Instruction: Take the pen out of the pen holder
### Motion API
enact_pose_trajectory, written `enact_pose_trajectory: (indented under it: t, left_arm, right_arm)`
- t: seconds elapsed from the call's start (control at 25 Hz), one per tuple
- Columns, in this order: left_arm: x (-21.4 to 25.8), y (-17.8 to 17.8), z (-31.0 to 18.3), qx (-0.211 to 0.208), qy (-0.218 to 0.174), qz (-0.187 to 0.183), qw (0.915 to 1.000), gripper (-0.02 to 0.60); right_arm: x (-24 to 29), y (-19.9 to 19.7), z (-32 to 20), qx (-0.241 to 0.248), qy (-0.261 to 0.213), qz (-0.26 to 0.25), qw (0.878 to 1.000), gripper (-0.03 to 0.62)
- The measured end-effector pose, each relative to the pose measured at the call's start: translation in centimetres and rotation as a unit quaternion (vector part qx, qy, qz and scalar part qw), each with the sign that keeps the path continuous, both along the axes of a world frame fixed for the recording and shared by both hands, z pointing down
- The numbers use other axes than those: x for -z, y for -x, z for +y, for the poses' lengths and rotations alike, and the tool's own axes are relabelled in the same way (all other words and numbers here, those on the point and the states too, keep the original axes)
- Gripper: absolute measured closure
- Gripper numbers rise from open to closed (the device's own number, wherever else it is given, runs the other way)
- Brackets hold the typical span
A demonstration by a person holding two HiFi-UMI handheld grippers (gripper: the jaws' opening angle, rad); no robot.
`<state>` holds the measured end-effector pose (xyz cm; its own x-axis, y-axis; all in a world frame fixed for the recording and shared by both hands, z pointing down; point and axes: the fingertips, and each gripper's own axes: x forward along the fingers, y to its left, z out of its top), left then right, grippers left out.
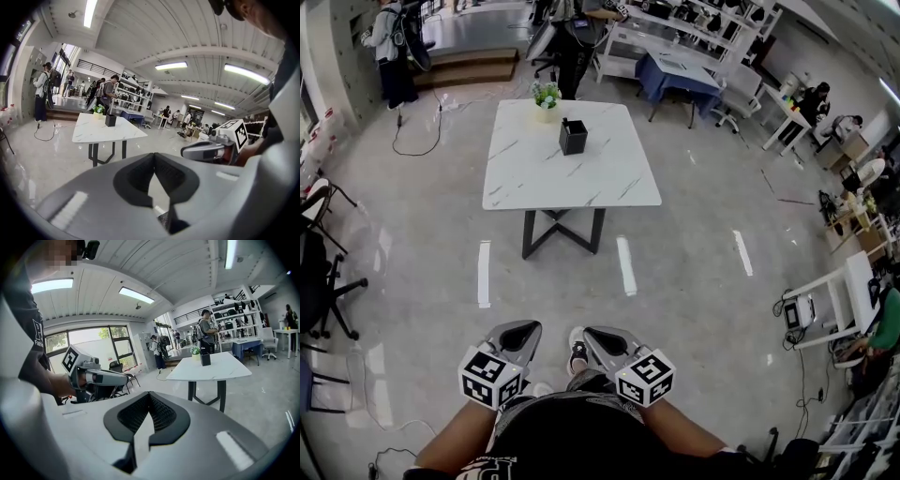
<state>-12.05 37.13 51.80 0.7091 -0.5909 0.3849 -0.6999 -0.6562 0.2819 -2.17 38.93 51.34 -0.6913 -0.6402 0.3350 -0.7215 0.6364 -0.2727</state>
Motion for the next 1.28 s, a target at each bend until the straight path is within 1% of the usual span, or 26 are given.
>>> enact_pose_trajectory:
  t: [0.12, 0.32, 0.72, 1.08, 1.28]
  left_arm:
    - [0.0, -0.5, -1.9, 0.002, -0.001, -0.003, 1.0000, 0.525]
    - [0.9, -2.1, -6.5, 0.005, -0.007, -0.006, 0.9999, 0.525]
    - [2.0, -5.6, -15.2, 0.019, -0.010, -0.012, 0.9997, 0.525]
    - [1.7, -8.7, -20.9, 0.042, -0.001, -0.010, 0.9991, 0.525]
    - [1.5, -10.1, -23.1, 0.055, 0.002, -0.008, 0.9985, 0.525]
  right_arm:
    - [0.2, -0.5, -2.4, 0.002, -0.007, -0.002, 1.000, 0.594]
    - [1.0, -1.5, -6.8, 0.015, -0.025, 0.011, 1.000, 0.594]
    - [2.3, -5.1, -16.3, 0.031, -0.032, 0.006, 0.999, 0.594]
    - [2.1, -7.8, -22.2, 0.060, -0.030, 0.003, 0.998, 0.594]
    - [1.9, -8.9, -24.8, 0.075, -0.030, 0.001, 0.997, 0.594]
